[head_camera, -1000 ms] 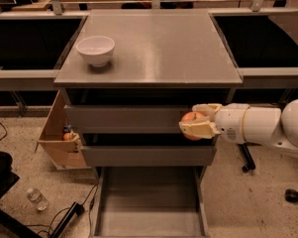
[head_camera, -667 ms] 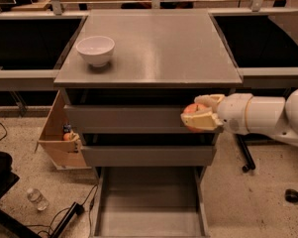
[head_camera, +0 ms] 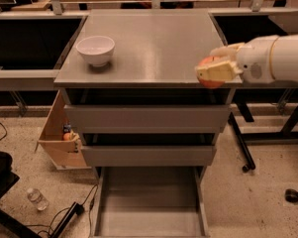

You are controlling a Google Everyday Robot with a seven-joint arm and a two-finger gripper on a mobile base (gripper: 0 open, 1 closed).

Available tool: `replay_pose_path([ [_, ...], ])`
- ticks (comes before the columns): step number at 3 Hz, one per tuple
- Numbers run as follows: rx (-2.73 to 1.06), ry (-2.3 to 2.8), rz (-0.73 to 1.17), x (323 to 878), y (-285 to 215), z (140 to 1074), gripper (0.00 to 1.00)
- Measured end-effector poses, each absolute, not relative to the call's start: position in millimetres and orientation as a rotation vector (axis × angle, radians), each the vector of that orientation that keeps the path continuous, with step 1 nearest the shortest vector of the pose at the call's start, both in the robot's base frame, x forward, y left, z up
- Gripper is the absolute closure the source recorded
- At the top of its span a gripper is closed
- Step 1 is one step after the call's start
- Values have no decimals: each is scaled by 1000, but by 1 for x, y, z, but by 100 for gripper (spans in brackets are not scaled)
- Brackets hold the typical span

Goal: Pick apple from bottom drawer and place on counter

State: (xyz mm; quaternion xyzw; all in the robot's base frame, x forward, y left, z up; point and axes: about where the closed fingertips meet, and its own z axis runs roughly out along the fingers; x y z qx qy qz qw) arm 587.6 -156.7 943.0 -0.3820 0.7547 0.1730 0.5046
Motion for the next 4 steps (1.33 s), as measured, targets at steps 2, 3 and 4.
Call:
replay_pose_path([
  [2, -842, 1722, 451, 670, -163, 1024, 100],
  [3, -778, 1684, 502, 720, -160, 1020, 100],
  [4, -749, 1685, 495, 764, -149, 997, 100],
])
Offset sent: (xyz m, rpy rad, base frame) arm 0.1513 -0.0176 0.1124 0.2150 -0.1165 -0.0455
